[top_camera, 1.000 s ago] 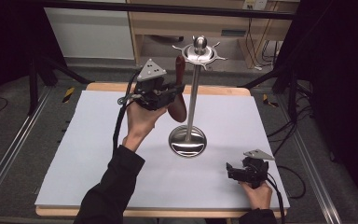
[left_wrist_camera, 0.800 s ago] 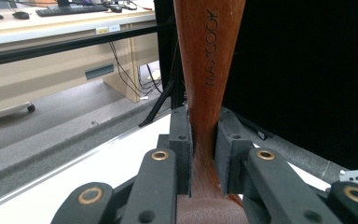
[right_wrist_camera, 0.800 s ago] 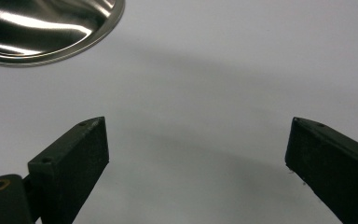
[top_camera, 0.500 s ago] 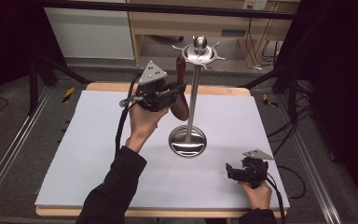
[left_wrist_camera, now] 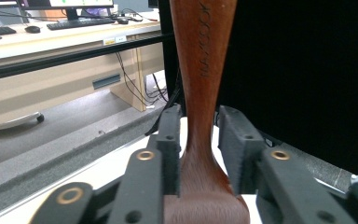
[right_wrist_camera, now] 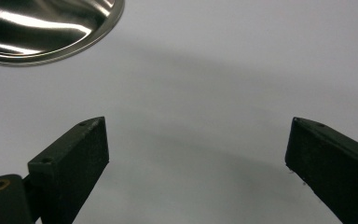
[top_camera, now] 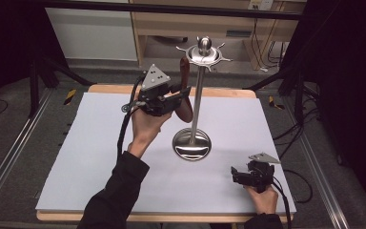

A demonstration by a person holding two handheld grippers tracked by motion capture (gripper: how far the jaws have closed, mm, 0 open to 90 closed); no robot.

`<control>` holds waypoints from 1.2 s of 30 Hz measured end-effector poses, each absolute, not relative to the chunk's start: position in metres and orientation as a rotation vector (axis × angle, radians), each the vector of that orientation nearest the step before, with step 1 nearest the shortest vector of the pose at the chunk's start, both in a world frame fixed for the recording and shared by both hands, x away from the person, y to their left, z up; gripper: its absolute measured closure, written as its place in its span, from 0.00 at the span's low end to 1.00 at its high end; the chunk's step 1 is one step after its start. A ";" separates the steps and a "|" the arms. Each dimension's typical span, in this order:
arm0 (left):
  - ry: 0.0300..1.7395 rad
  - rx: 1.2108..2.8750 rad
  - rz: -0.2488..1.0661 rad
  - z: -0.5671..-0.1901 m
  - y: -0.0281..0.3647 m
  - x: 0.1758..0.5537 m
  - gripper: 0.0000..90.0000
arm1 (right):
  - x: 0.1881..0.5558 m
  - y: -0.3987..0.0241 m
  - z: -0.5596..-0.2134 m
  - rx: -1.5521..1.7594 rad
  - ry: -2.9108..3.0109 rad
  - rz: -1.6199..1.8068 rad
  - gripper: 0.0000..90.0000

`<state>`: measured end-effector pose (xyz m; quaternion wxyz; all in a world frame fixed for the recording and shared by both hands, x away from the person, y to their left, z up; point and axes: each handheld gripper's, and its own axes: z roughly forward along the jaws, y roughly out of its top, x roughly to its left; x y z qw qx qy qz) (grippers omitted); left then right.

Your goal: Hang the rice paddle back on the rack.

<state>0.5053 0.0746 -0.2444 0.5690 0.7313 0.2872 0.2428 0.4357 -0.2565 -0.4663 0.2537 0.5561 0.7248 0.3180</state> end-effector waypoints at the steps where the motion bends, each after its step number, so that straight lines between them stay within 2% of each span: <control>1: 0.678 1.712 0.569 -0.245 0.075 0.504 0.70 | 0.436 -0.257 -0.466 1.516 1.969 0.867 0.07; 10: 0.668 1.697 0.573 -0.249 0.088 0.493 0.56 | 0.436 -0.258 -0.466 1.506 1.965 0.863 0.07; 18: 0.673 1.711 0.584 -0.263 0.102 0.483 0.51 | 0.435 -0.258 -0.466 1.511 1.962 0.862 0.07; 21: 0.650 1.721 0.630 -0.269 0.112 0.484 0.49 | 0.435 -0.258 -0.466 1.515 1.960 0.861 0.07; 23: 0.685 1.721 0.590 -0.276 0.115 0.480 0.48 | 0.435 -0.258 -0.466 1.505 1.964 0.857 0.07; 36: 0.721 1.788 0.595 -0.319 0.135 0.466 0.42 | 0.434 -0.258 -0.467 1.515 1.963 0.853 0.07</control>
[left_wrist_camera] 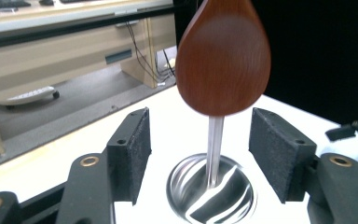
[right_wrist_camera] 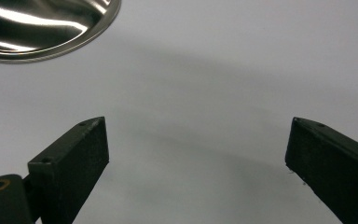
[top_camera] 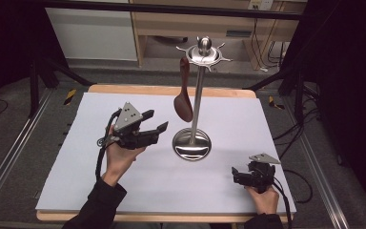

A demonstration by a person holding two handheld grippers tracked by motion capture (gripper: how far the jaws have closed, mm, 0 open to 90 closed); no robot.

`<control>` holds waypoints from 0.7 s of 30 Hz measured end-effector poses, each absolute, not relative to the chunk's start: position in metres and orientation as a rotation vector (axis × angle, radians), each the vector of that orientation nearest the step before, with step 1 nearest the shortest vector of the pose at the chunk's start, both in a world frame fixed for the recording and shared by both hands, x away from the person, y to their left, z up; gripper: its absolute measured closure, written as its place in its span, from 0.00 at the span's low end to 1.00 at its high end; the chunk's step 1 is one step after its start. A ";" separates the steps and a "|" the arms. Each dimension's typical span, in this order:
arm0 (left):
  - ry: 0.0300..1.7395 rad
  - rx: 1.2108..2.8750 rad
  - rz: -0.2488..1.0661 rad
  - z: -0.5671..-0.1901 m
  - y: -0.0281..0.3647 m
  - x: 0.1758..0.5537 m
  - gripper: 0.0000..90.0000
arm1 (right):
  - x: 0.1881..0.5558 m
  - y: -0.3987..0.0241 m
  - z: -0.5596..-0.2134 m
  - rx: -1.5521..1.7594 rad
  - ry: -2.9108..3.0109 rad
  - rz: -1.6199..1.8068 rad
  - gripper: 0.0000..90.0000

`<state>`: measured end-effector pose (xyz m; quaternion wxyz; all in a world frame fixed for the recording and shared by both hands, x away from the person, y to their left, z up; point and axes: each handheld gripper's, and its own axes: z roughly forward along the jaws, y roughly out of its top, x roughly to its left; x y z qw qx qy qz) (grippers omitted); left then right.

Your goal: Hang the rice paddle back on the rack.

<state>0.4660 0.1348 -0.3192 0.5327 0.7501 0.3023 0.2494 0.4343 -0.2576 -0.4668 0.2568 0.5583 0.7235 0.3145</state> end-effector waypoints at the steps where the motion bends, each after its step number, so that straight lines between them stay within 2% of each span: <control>1: 0.723 1.797 0.595 -0.323 0.136 0.465 0.42 | 0.434 -0.258 -0.467 1.514 1.963 0.852 0.07; 21: 0.894 1.862 0.611 -0.394 0.193 0.451 0.40 | 0.435 -0.262 -0.470 1.528 1.965 0.814 0.07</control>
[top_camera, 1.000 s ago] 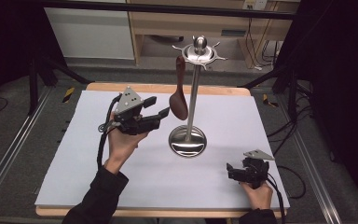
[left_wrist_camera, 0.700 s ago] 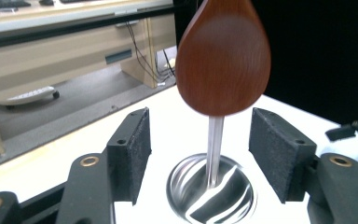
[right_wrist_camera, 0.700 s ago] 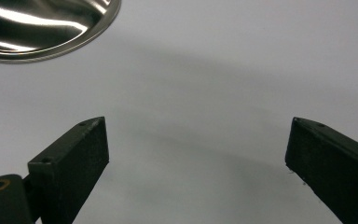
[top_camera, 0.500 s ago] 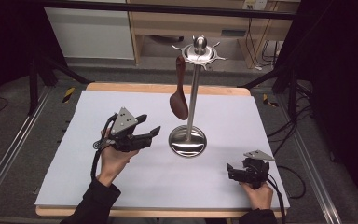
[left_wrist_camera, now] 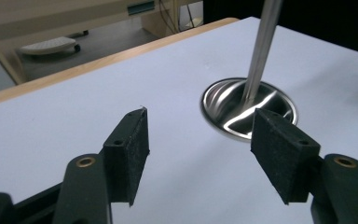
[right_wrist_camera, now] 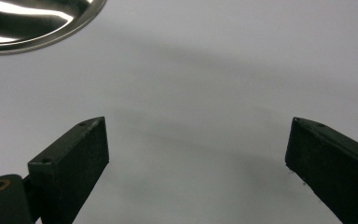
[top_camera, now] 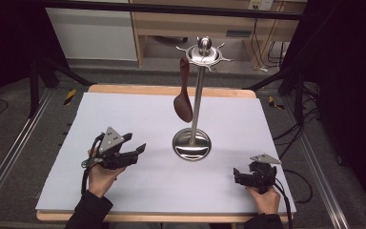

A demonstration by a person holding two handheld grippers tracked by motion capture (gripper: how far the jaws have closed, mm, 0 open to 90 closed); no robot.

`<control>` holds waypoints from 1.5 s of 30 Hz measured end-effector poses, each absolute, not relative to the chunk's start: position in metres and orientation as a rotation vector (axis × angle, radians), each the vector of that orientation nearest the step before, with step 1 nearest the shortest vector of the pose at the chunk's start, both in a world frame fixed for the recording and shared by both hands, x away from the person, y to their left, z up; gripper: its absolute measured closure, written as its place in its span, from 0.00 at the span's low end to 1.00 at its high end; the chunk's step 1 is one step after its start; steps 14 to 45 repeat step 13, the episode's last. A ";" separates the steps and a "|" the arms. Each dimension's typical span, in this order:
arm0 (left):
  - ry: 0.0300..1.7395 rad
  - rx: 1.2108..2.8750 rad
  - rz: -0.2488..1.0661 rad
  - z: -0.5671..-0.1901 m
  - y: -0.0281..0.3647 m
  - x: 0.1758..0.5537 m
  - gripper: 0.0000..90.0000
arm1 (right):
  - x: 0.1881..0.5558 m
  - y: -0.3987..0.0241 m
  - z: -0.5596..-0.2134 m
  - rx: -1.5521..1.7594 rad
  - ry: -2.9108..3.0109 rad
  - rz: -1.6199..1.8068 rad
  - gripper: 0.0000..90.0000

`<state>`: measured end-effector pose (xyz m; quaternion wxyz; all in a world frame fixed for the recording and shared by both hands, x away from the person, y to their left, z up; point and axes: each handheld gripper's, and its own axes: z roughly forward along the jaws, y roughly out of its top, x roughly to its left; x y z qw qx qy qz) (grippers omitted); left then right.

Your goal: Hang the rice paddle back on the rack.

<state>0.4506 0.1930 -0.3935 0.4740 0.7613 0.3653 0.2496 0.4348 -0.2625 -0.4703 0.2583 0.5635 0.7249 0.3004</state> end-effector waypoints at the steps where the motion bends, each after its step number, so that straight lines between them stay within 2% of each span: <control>1: 0.903 1.868 0.612 -0.397 0.197 0.450 0.40 | 0.435 -0.263 -0.470 1.528 1.965 0.812 0.07; 13: 1.050 1.870 0.647 -0.435 0.236 0.443 0.39 | 0.434 -0.266 -0.472 1.535 1.970 0.786 0.08; 45: 1.050 1.870 0.647 -0.435 0.236 0.443 0.39 | 0.434 -0.266 -0.472 1.535 1.970 0.786 0.08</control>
